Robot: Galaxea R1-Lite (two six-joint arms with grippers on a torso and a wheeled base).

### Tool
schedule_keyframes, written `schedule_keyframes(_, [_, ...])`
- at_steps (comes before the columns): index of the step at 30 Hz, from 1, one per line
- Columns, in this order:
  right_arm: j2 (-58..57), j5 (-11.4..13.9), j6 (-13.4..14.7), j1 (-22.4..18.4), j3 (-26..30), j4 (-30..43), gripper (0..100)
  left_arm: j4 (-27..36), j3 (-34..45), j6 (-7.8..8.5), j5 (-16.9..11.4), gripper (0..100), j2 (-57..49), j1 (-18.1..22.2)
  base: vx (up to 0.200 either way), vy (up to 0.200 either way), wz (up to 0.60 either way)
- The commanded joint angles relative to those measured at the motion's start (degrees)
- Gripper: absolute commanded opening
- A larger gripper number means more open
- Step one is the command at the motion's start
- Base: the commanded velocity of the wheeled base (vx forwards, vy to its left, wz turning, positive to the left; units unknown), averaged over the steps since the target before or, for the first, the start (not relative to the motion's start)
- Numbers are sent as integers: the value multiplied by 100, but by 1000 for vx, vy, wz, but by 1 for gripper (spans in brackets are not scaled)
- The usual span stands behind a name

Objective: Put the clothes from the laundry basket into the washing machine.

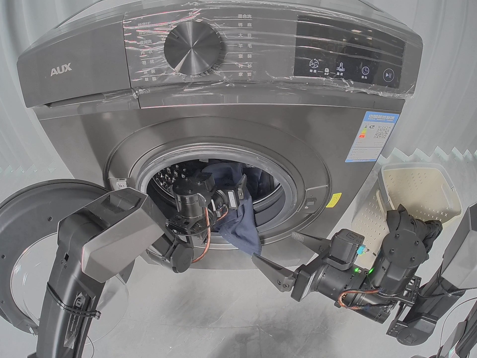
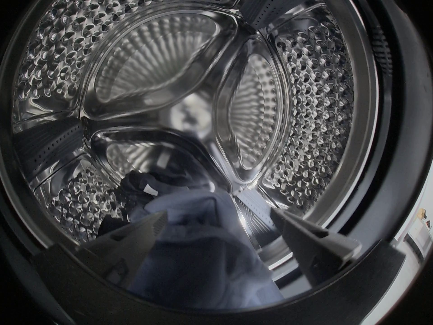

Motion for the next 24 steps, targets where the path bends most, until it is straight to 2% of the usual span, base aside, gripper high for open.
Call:
schedule_keyframes(1, [-5,-1,-1,3,-6,-4,100,86,700,-19,-135,100,-440,-184,0,0,0])
schedule_keyframes(3, [-14,8,-1,-6,-15,-4,100,174,1175,-28,-320,100,-633,-307,0,0,0])
schedule_keyframes(7, [-31,8,-10,-6,-41,-4,100,191,1597,42,-355,100,-660,-386,0,0,0])
schedule_keyframes(10, [-31,8,-10,-6,-41,-4,100,191,1676,69,-355,100,-580,-404,0,0,0])
schedule_keyframes(15, [-40,8,-10,-23,-59,-4,100,182,1614,236,-355,100,-282,-351,0,0,0])
schedule_keyframes(19, [-40,8,-1,-32,-85,-4,100,165,1509,288,-346,100,-132,-325,0,0,0])
schedule_keyframes(20, [-40,8,-1,-32,-85,-4,100,138,1465,306,-328,0,-71,-316,0,0,0])
schedule_keyframes(24, [-49,8,-1,-41,-129,-4,100,130,1412,350,-346,0,-18,-289,0,0,0])
